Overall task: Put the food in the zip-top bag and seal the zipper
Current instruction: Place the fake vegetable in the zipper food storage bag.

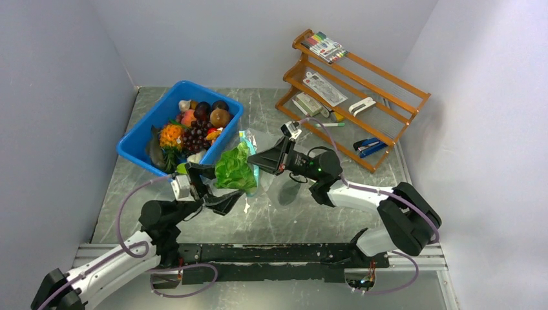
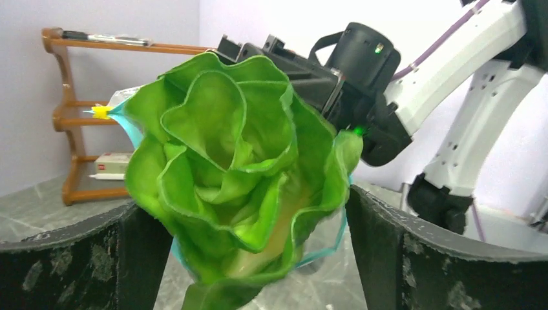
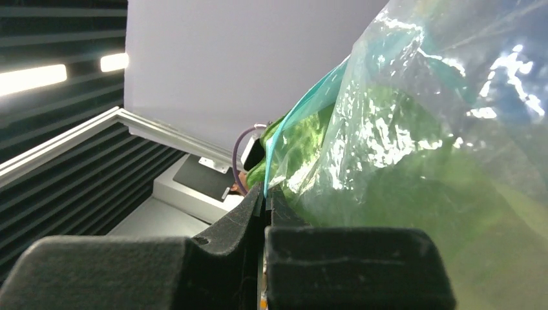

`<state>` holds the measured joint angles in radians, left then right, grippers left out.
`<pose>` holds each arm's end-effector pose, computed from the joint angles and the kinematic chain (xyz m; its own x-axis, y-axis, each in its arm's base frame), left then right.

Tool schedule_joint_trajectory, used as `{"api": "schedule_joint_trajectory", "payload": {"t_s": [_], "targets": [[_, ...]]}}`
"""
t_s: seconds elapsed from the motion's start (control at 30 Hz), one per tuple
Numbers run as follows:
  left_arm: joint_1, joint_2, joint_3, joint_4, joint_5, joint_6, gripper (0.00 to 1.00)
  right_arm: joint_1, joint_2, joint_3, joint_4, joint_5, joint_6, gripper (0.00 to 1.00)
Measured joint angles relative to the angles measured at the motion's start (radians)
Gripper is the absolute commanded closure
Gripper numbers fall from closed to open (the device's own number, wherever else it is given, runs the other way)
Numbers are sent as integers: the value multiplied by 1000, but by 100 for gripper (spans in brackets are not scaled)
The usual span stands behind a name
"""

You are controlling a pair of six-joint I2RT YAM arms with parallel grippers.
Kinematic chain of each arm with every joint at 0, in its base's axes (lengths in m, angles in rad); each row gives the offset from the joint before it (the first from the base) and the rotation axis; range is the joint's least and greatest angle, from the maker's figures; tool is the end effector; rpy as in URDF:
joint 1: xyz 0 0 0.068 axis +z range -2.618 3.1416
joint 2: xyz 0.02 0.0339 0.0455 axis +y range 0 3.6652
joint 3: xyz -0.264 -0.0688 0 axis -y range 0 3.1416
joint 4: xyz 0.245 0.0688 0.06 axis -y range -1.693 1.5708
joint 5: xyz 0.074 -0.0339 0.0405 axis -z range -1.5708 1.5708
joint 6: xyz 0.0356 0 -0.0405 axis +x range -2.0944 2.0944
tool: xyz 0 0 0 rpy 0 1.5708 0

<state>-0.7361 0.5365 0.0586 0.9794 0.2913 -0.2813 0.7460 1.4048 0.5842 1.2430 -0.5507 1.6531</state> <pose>0.0917 -0.0969 0.2410 0.1119 -0.4602 -0.8807 0.8960 0.4299 -0.1108 0.1948 0.2054 0.2783 -0.9505 0.2780 -0.1388 -0.2237 -0.3021 0.9267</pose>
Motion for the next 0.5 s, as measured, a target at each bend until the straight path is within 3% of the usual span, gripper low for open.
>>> {"api": "schedule_joint_trajectory", "payload": {"t_s": [0.07,0.2,0.27,0.33,0.37,0.47,0.5], "targets": [[0,-38,39,-85,16,-15,5,-3,0,0,13,-5,6,100],[0,-124,125,-247,34,-25,18,-18,3,-1,54,-19,26,100],[0,-156,160,-312,39,-25,36,-24,7,-3,76,-26,36,100],[0,-169,195,-381,40,-19,63,-27,14,-3,90,-39,41,100],[0,-168,213,-417,44,-15,71,-27,18,-3,92,-46,41,100],[-1,-152,256,-514,56,-4,92,-27,19,0,80,-80,33,100],[-1,-148,261,-529,60,-8,93,-27,17,4,61,-95,23,100]]}}
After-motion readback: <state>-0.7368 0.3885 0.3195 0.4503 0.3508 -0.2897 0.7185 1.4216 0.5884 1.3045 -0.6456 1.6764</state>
